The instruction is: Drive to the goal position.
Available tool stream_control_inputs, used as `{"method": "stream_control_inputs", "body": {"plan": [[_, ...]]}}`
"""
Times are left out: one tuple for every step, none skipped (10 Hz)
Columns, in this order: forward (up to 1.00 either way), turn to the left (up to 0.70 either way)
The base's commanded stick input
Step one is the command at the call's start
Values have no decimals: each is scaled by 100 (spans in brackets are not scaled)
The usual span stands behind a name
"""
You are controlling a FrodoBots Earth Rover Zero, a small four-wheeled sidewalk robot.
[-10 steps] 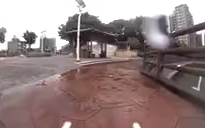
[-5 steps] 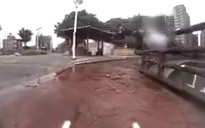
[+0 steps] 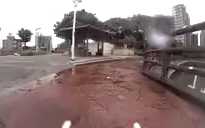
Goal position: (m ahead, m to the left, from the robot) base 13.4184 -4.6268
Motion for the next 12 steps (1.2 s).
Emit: {"method": "stream_control_inputs", "body": {"plan": [[50,0],[50,0],[50,0],[50,0],[50,0],[50,0],[50,0],[50,0],[50,0],[50,0],[50,0],[50,0]]}}
